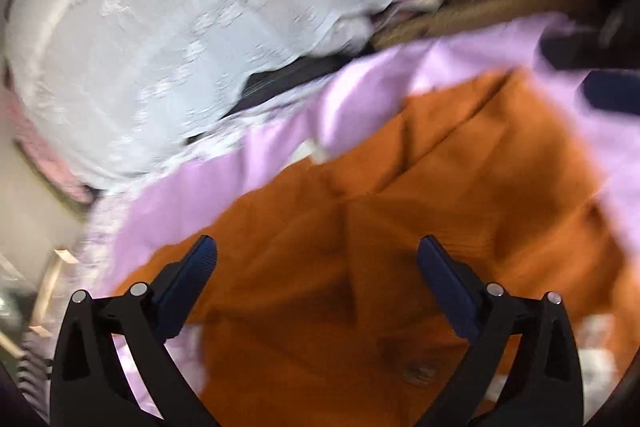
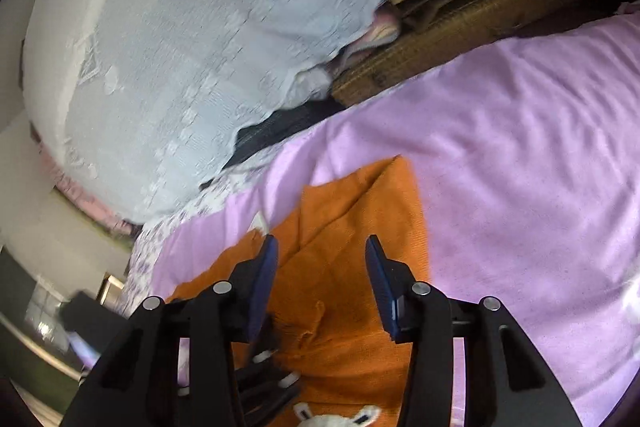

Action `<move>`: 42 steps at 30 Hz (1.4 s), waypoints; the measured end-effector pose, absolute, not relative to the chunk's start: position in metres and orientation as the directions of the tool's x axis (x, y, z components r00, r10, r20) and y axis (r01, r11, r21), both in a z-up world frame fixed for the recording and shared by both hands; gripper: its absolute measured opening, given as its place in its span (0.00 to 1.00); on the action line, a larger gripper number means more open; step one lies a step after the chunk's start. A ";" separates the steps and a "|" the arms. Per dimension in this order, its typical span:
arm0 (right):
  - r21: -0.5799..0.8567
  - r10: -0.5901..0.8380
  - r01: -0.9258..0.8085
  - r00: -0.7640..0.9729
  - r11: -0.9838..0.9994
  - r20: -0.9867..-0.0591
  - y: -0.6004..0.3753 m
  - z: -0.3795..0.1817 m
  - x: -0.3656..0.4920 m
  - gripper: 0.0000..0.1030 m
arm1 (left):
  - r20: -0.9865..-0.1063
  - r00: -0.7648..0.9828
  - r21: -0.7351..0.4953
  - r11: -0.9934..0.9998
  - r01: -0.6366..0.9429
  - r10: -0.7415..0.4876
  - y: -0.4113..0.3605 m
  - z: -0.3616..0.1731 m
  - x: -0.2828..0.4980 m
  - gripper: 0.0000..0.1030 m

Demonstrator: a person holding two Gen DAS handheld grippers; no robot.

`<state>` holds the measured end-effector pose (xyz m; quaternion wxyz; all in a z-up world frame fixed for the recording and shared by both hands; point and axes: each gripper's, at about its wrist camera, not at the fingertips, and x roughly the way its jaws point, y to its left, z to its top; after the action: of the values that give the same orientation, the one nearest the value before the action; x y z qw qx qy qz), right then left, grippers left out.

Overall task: Fold small clothes
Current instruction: 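Open the right tool to release the sleeve onto the body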

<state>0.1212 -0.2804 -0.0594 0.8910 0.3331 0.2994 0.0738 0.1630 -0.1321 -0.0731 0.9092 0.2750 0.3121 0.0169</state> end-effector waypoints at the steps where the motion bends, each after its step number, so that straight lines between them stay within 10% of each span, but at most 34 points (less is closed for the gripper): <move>1: 0.642 0.359 0.048 0.796 0.765 -0.487 -0.274 -0.061 0.125 0.45 | -0.568 0.787 0.505 0.858 0.100 0.242 -0.122 -0.077 0.174 0.96; 5: 0.607 0.334 0.129 0.737 0.784 -0.588 -0.274 -0.091 0.147 0.45 | -0.696 0.647 0.284 0.947 -0.149 0.311 -0.030 -0.068 0.215 0.96; 11: 0.612 0.257 0.214 0.767 0.761 -0.588 -0.296 -0.093 0.135 0.34 | -0.777 0.627 -0.153 0.950 -0.273 0.055 0.061 -0.045 0.213 0.95; 17: 0.625 0.409 0.070 0.698 0.777 -0.588 -0.246 -0.083 0.137 0.38 | -0.625 0.762 0.165 0.983 -0.086 0.171 -0.021 -0.018 0.187 0.95; 21: 0.612 0.426 0.109 0.623 0.783 -0.656 -0.210 -0.094 0.149 0.52 | -0.710 0.694 0.090 0.993 -0.071 0.114 0.002 -0.020 0.193 0.95; 25: 0.778 0.698 -0.169 0.582 0.605 -0.416 -0.160 -0.066 0.153 0.43 | -0.700 0.697 0.071 0.986 -0.152 0.157 0.049 -0.017 0.174 0.95; 33: 0.603 0.446 -0.072 0.743 0.794 -0.499 -0.207 -0.055 0.145 0.56 | -0.698 0.715 -0.133 0.977 -0.168 0.028 0.088 -0.005 0.160 0.95; 38: 0.525 0.268 0.130 0.742 0.841 -0.614 -0.267 -0.093 0.160 0.53 | -0.720 0.693 0.099 0.994 0.038 0.045 -0.015 -0.040 0.173 0.95; 39: 0.481 0.195 0.206 0.728 0.852 -0.658 -0.276 -0.108 0.168 0.51 | -0.733 0.675 0.154 0.987 0.044 0.084 -0.029 -0.055 0.181 0.96; 41: 0.525 0.177 0.281 0.729 0.803 -0.661 -0.304 -0.137 0.168 0.04 | -0.792 0.591 0.222 0.974 0.047 0.152 -0.043 -0.102 0.203 0.96; 42: 0.580 0.215 0.291 0.731 0.761 -0.648 -0.313 -0.139 0.168 0.01 | -0.788 0.603 0.186 0.982 0.032 0.129 -0.038 -0.098 0.204 0.96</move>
<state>0.1677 -0.3129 -0.1392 0.8639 0.3450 0.3664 -0.0221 0.2035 -0.0381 -0.0978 0.8905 0.0907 0.4449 0.0272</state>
